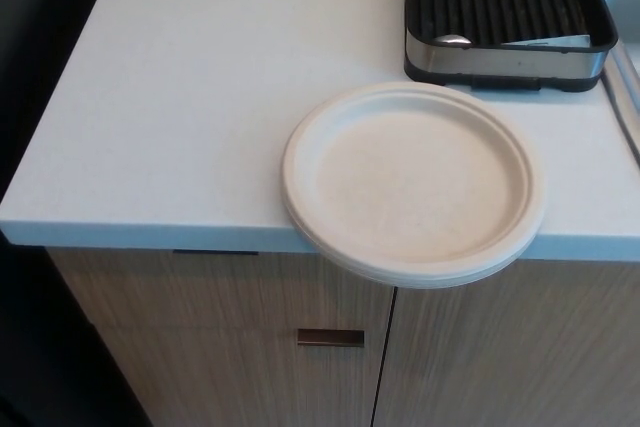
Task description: Pick up a plate using the right hand and walk towards the sink and put it inside
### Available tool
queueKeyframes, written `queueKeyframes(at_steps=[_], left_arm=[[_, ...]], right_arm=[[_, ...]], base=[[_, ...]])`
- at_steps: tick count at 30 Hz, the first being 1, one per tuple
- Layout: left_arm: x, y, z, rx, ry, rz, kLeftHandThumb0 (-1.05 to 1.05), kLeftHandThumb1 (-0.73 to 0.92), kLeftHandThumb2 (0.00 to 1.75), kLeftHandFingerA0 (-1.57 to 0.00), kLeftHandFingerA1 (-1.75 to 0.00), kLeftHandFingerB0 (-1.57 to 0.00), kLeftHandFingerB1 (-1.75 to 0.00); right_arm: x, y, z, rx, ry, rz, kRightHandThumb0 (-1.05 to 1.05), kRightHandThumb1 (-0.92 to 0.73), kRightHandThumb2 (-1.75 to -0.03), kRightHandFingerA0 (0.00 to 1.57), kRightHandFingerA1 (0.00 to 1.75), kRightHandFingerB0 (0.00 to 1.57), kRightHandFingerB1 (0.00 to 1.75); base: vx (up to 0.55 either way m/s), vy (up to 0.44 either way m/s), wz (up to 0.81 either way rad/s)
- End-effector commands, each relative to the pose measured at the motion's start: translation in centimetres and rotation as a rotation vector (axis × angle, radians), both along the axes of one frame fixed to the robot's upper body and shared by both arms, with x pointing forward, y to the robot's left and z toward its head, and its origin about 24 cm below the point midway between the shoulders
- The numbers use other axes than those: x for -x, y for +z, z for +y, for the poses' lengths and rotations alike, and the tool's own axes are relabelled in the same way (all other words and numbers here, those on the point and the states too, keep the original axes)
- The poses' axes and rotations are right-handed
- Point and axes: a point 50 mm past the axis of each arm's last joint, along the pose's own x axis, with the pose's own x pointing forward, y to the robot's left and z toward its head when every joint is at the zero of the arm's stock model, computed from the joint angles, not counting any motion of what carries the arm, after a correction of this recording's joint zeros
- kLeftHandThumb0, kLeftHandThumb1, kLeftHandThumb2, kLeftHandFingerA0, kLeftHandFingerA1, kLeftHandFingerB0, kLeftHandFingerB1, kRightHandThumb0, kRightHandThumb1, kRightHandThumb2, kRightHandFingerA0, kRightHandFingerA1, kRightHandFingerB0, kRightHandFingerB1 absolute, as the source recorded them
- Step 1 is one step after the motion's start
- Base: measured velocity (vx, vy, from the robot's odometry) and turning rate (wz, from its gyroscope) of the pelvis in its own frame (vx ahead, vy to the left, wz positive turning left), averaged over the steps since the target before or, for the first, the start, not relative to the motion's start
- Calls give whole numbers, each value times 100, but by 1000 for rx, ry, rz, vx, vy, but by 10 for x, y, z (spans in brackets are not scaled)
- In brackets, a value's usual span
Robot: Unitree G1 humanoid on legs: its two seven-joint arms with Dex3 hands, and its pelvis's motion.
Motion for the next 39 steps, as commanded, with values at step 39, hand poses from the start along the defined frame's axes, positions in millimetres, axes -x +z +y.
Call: queueKeyframes(at_steps=[39], left_arm=[[-26, 16, 9, -24, -5, -165, 4, 52, 131, -146, -140, -135, -132]], right_arm=[[-21, 20, 0, -2, 30, -208, -20, -72, -77, 82, 58, 55, 43]], base=[[0, 0, 0]])
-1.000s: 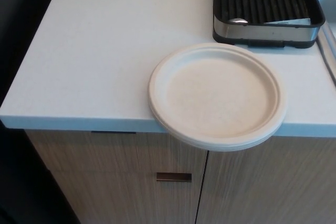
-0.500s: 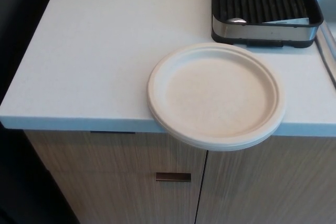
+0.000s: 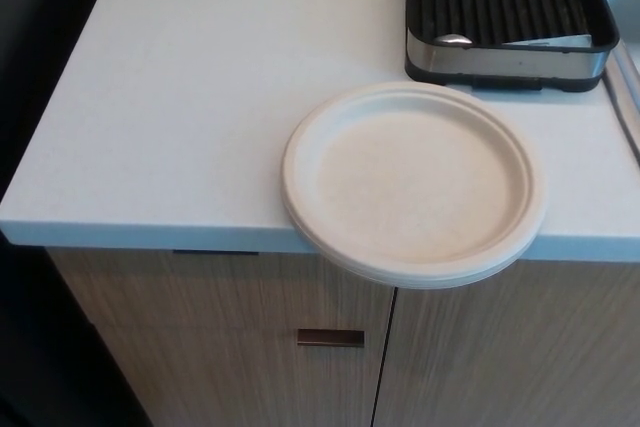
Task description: Pick up a plate using the right hand and walk towards the sink and put it inside
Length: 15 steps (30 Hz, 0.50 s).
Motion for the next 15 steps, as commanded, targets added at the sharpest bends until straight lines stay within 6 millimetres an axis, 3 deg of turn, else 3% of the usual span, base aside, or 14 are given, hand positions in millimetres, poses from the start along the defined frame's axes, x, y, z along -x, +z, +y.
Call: queueKeyframes(at_steps=[1, 2, 5, 6, 7, 10, 11, 13, 14, 15], left_arm=[[5, 4, 4, -18, 9, -31, 4, 52, 131, -146, -140, -135, -132], [6, 2, 6, -25, 15, -11, 19, 75, 174, -123, -150, -102, -128], [7, 1, 7, -28, 9, 0, 17, 79, 175, -124, -150, -104, -128], [7, 1, 6, -28, 5, 0, 15, 64, 175, -124, -150, -112, -134], [6, 1, 5, -30, 4, -2, 15, 64, 175, -124, -150, -112, -134], [6, 1, 5, -30, 4, -3, 15, 64, 175, -124, -150, -112, -134], [4, 2, 3, -16, 13, -23, 12, 57, 175, -130, -152, -116, -139], [4, 3, 2, -10, 16, -32, 12, 57, 175, -130, -152, -116, -139], [4, 2, 1, -12, 14, -24, 15, 59, 175, -127, -152, -114, -138], [5, 1, 1, -14, 10, -12, 15, 59, 175, -127, -152, -114, -138]], right_arm=[[2, 7, 1, -8, -11, -82, -20, -72, -77, 82, 58, 55, 43], [-1, 27, 10, 33, 59, -226, -20, -72, -81, 76, 63, 49, 44], [-2, 46, 21, 49, 107, -330, -23, -78, -79, 72, 63, 48, 44], [-3, 55, 27, 75, 141, -364, -22, -82, -72, 66, 60, 42, 39], [-4, 62, 31, 110, 175, -384, -22, -82, -72, 66, 60, 42, 39], [-4, 65, 33, 119, 179, -382, -22, -82, -72, 66, 60, 42, 39], [-9, 85, 42, 190, 275, -442, -27, -74, -67, 47, 57, 31, 35], [-11, 94, 47, 225, 315, -462, -27, -74, -67, 47, 57, 31, 35], [-13, 106, 52, 271, 352, -482, -38, -62, -59, 27, 55, 22, 33], [-16, 125, 59, 348, 405, -507, -38, -62, -59, 27, 55, 22, 33]], base=[[0, 0, 0], [0, 0, 0], [0, 0, 0], [0, 0, 0], [0, 0, 0], [0, 0, 0], [0, 0, 0], [0, 0, 0], [0, 0, 0], [0, 0, 0]])
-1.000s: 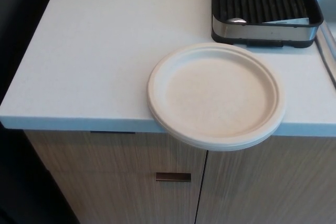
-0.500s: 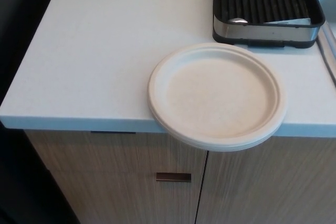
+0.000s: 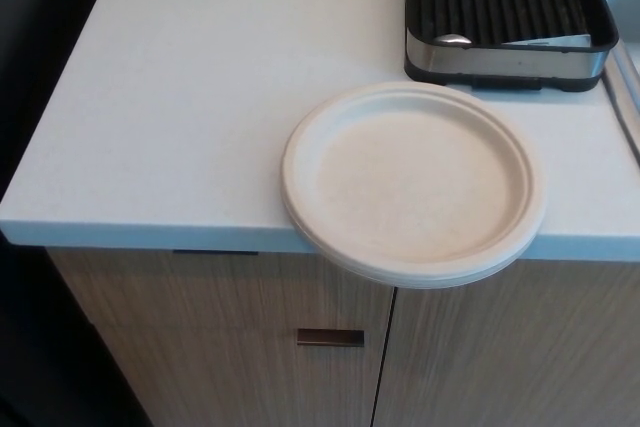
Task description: Pick up a plate using the right hand and walk towards the sink and put it inside
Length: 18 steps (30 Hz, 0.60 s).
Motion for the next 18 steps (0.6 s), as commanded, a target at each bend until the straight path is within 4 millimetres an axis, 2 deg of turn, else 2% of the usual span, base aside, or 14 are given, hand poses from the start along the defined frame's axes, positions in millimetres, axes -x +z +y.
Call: queueKeyframes(at_steps=[1, 4, 5, 8, 9, 10, 11, 12, 14, 15, 18], left_arm=[[1, 3, 1, -20, -1, -26, 17, 57, 175, -124, -153, -113, -138], [1, 3, 1, -21, -2, -25, 17, 57, 175, -124, -153, -113, -138], [3, 1, 0, -21, 5, -7, 21, 81, 173, -135, -153, -109, -129], [5, -1, 1, -17, 10, 2, 19, 80, 175, -131, -152, -102, -125], [6, 0, 2, -14, 10, 0, 15, 60, 175, -126, -152, -113, -137], [6, 0, 2, -15, 13, 4, 22, 60, 175, -121, -155, -108, -136], [6, -1, 2, -17, 17, 10, 22, 60, 175, -121, -155, -108, -136], [6, 0, 2, -23, 7, 10, 20, 78, 174, -128, -150, -107, -129], [6, 1, 2, -19, 10, 1, 19, 80, 175, -126, -150, -109, -130], [7, 0, 2, -19, 12, 6, 17, 80, 169, -128, -148, -113, -130], [7, 0, 4, -27, 7, 12, 18, 81, 171, -130, -149, -112, -130]], right_arm=[[-10, 78, 32, 338, 247, -210, -48, -59, -58, 15, 48, 11, 29], [-10, 80, 33, 346, 248, -208, -48, -59, -58, 15, 48, 11, 29], [-19, 96, 39, 472, 318, -267, -62, -39, -83, 0, 32, 0, 29], [-25, 107, 43, 557, 357, -310, -69, -40, -82, 5, 24, 4, 24], [-27, 115, 50, 581, 385, -332, -76, -41, -80, 7, 23, 5, 19], [-29, 120, 54, 595, 400, -348, -70, -40, -82, 3, 34, 0, 26], [-29, 121, 55, 602, 406, -357, -70, -40, -82, 3, 34, 0, 26], [-29, 123, 58, 606, 414, -370, -77, -41, -79, 7, 29, 6, 20], [-30, 127, 63, 655, 434, -393, -76, -43, -85, 1, 24, 0, 22], [-30, 128, 65, 668, 446, -401, -75, -41, -84, 1, 22, 0, 23], [-32, 131, 73, 693, 478, -408, -75, -41, -84, 0, 18, 0, 24]], base=[[0, 0, 0], [0, 0, 0], [0, 0, 0], [0, 0, 0], [0, 0, 0], [0, 0, 0], [0, 0, 0], [0, 0, 0], [0, 0, 0], [0, 0, 0], [0, 0, 0]])
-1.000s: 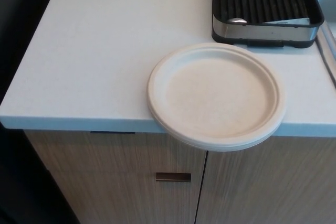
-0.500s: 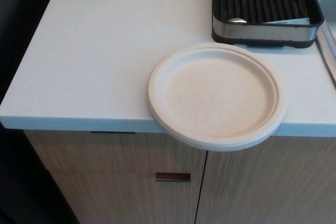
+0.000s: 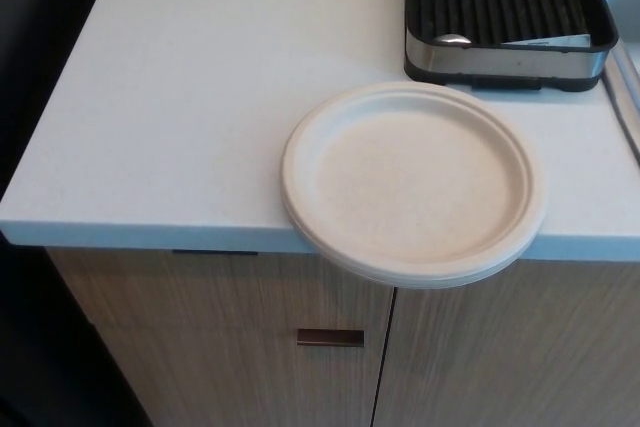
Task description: Pick up a plate using the right hand and walk towards the sink and put it inside
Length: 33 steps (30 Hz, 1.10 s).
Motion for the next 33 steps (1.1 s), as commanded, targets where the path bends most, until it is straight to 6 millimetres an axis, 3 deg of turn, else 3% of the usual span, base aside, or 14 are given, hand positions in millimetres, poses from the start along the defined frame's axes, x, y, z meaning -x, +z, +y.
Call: queueKeyframes(at_steps=[1, 4, 5, 6, 7, 9, 11, 15, 16, 17, 19, 20, 23, 33], left_arm=[[6, 2, 6, -33, 11, 3, 19, 83, 175, -128, -149, -107, -128], [6, 2, 7, -33, 11, 2, 19, 83, 175, -128, -149, -107, -128], [6, 1, 6, -37, 6, 4, 19, 65, 175, -123, -149, -113, -133], [6, 1, 5, -42, -1, 7, 19, 65, 175, -123, -149, -113, -133], [6, 1, 5, -41, 3, 9, 20, 83, 175, -124, -147, -108, -129], [5, 2, 4, -40, -2, -5, 19, 74, 175, -123, -148, -106, -129], [7, 1, 5, -18, 24, -2, 16, 81, 175, -130, -152, -107, -129], [7, 1, 5, -18, 22, -2, 16, 81, 175, -130, -152, -107, -129], [10, 3, 4, -25, 18, -9, 13, 81, 175, -128, -152, -107, -130], [10, 4, 3, -32, 13, -10, 14, 70, 175, -127, -153, -114, -135], [11, 4, 3, -34, 10, -10, 14, 70, 175, -127, -153, -114, -135], [11, 5, 3, -32, 13, -14, 16, 81, 175, -128, -153, -105, -129], [11, 3, 4, -33, 19, 4, 20, 79, 173, -124, -149, -102, -125], [10, 3, 3, -25, 13, -5, 11, 81, 173, -133, -153, -107, -129]], right_arm=[[-2, 17, 31, 366, 129, 10, -83, -45, -84, 0, 11, 0, 17], [-3, 17, 33, 376, 125, 10, -83, -45, -84, 0, 11, 0, 17], [-8, 18, 35, 417, 131, 12, -92, -50, -84, 0, 2, 0, 5], [-14, 20, 38, 468, 136, 14, -92, -50, -84, 0, 2, 0, 5], [-19, 22, 39, 491, 130, 3, -91, -50, -85, 0, 1, 0, 3], [-28, 24, 38, 540, 100, -1, -96, -53, -87, 0, 0, 0, 1], [-40, 28, 38, 576, 73, -9, -94, -53, -88, 0, 1, 0, 3], [-40, 28, 38, 580, 67, -7, -94, -53, -88, 0, 1, 0, 3], [-59, 33, 41, 624, 63, -18, -87, -53, -88, 0, 4, 0, 6], [-64, 33, 42, 632, 63, -19, -85, -52, -89, 0, 6, 0, 9], [-65, 33, 43, 635, 62, -18, -85, -52, -89, 0, 6, 0, 9], [-71, 34, 46, 645, 71, -14, -81, -49, -88, 0, 11, 0, 13], [-78, 33, 51, 659, 79, -9, -76, -47, -87, 0, 15, 0, 17], [-91, 29, 64, 673, 99, 2, -79, -48, -87, 0, 12, 0, 16]], base=[[0, 0, 0], [0, 0, 0], [0, 0, 0], [0, 0, 0], [0, 0, 0], [0, 0, 0], [0, 0, 0], [0, 0, 0], [0, 0, 0], [0, 0, 0], [0, 0, 0], [0, 0, 0], [0, 0, 0], [0, 0, 0]])
